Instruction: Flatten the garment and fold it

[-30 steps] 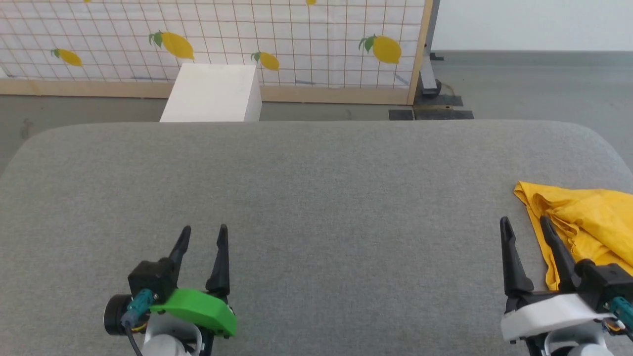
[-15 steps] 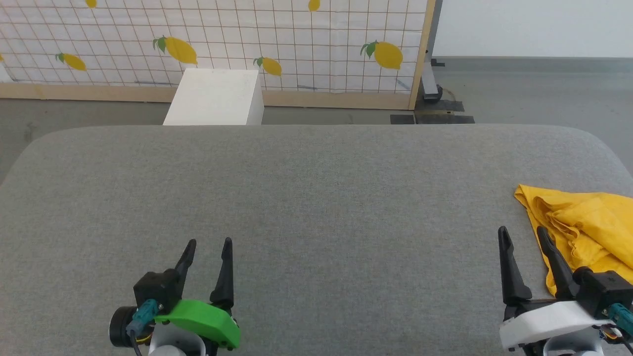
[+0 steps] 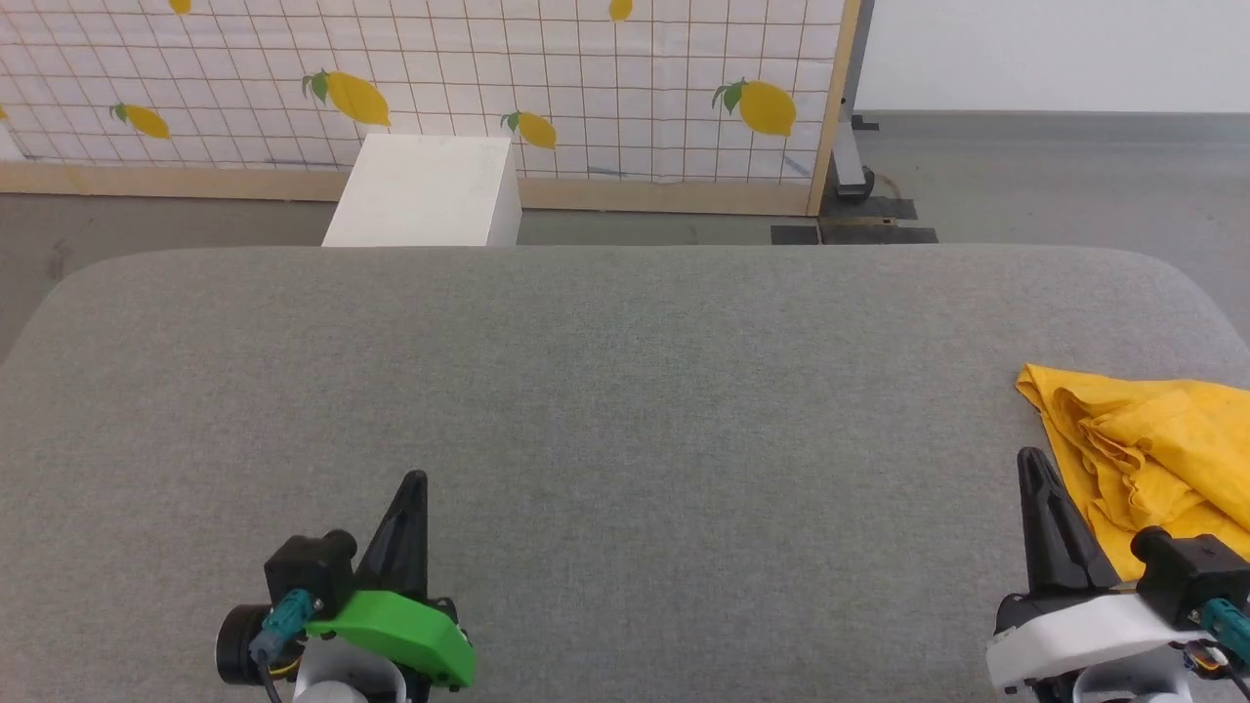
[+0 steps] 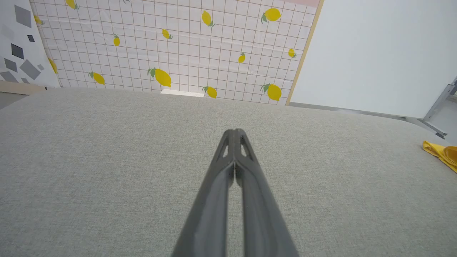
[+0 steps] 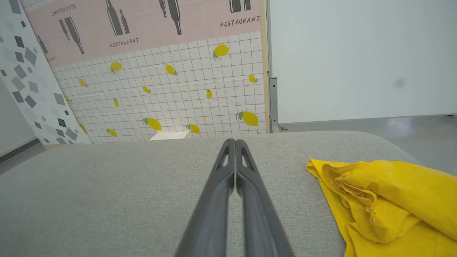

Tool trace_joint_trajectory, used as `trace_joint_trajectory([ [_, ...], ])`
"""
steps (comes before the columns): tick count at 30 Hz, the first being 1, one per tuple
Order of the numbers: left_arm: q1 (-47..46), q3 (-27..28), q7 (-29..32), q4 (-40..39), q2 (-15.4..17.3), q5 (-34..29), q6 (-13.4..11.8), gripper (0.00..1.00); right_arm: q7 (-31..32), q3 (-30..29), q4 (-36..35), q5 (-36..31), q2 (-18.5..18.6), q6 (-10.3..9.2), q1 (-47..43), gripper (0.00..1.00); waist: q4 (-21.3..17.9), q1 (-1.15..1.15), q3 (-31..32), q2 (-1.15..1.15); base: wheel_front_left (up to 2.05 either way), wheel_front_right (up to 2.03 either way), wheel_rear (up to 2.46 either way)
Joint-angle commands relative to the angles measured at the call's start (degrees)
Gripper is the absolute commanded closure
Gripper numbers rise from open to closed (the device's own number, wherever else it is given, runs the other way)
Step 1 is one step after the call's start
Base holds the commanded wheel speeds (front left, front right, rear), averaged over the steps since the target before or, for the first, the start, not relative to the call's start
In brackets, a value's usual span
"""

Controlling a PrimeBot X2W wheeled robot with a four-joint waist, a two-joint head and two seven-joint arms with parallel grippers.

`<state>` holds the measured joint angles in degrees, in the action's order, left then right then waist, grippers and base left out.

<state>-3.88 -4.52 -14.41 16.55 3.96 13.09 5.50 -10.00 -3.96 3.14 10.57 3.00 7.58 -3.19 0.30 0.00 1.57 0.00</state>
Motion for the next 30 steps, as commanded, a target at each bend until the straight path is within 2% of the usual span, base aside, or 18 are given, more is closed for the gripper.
trace_joint_trajectory([
  [1,0.14,0.12,0.26,-0.46,-0.04,-0.45,-0.18,1.00,0.34,0.13,-0.12,-0.38,0.00,0.00,0.12,1.00,0.00,0.00,-0.02,0.00,0.00,0.00,0.00],
  [30,1.12,1.27,3.95,-4.67,-0.31,-3.75,-1.57,1.00,2.86,1.13,-0.90,-3.04,-0.04,-0.02,0.92,1.00,-0.08,0.00,-0.42,0.00,0.00,0.00,0.00],
])
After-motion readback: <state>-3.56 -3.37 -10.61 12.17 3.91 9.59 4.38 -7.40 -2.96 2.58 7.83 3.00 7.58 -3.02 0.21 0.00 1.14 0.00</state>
